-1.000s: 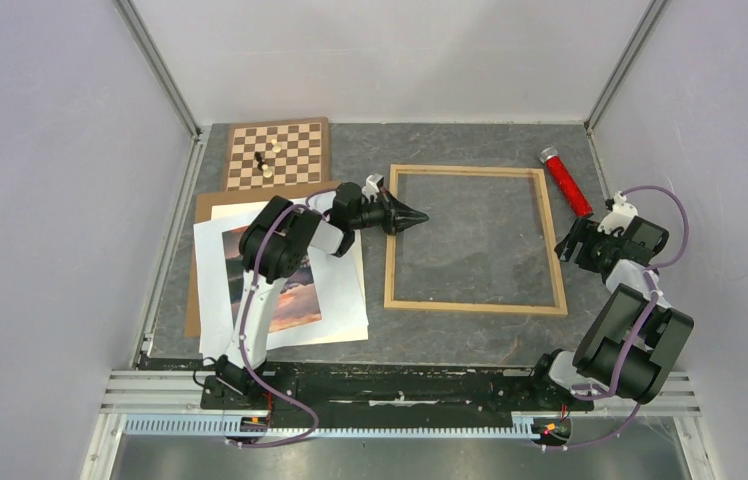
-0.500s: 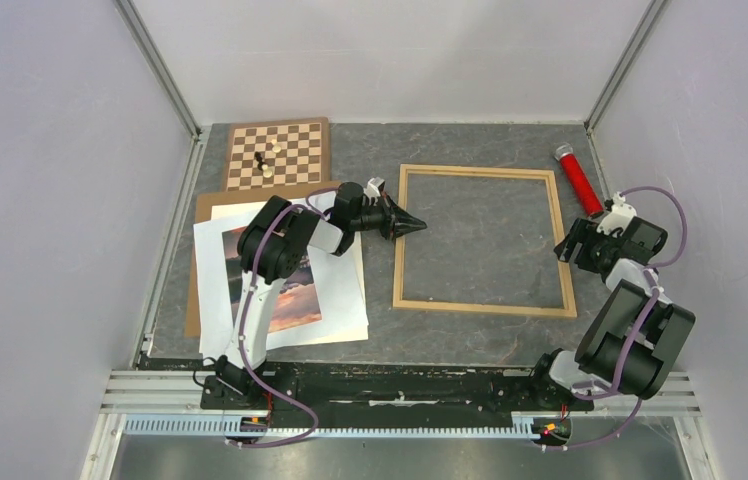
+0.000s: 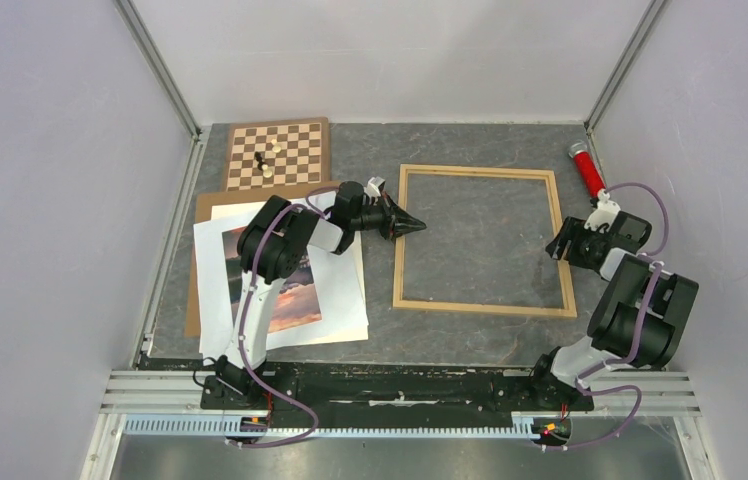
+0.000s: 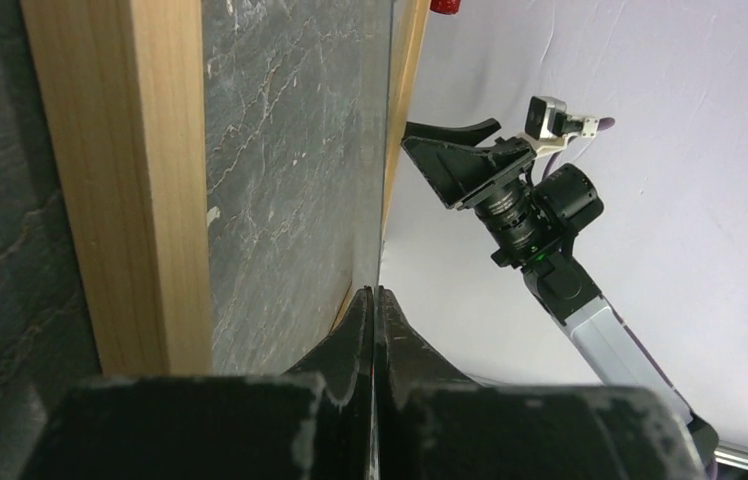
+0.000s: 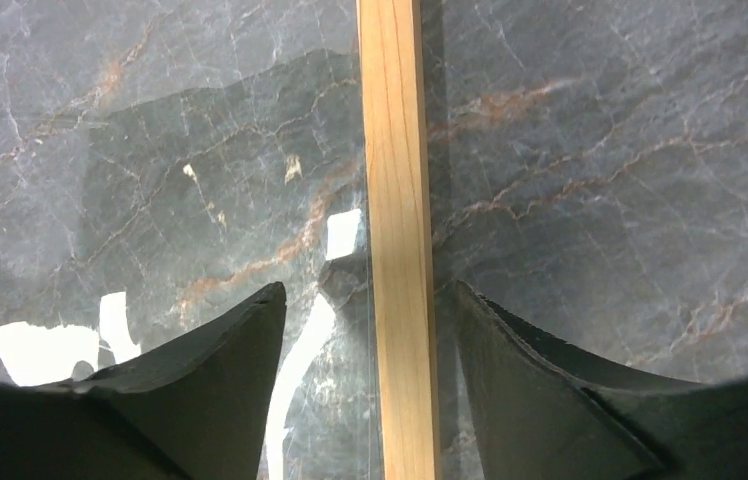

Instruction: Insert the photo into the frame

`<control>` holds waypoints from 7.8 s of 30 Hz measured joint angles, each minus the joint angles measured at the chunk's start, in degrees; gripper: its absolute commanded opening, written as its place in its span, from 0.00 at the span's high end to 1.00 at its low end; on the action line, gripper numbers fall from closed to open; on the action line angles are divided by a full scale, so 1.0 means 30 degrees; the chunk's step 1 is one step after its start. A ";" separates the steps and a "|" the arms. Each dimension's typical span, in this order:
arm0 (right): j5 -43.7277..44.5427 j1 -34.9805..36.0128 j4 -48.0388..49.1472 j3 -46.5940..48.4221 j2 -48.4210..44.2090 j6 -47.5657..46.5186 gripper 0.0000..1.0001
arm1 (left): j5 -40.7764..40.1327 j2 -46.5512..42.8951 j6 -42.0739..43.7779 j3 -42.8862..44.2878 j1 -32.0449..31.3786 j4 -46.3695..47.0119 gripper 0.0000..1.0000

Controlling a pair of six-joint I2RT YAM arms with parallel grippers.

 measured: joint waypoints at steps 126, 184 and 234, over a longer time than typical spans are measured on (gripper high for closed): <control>0.2273 0.2827 -0.0721 0.1588 0.1260 -0.2011 1.00 | -0.2856 -0.0262 -1.1001 -0.0911 -0.0124 0.5792 0.98; 0.0532 0.1486 -0.1916 0.0736 0.0131 -0.1115 0.48 | -0.0372 -0.1610 -1.0630 -0.0525 0.1282 0.2142 0.98; 0.0838 0.0153 -0.2616 0.0459 -0.2841 -0.1188 0.49 | -0.3650 -0.2310 -1.2284 0.2761 -0.1355 0.6863 0.98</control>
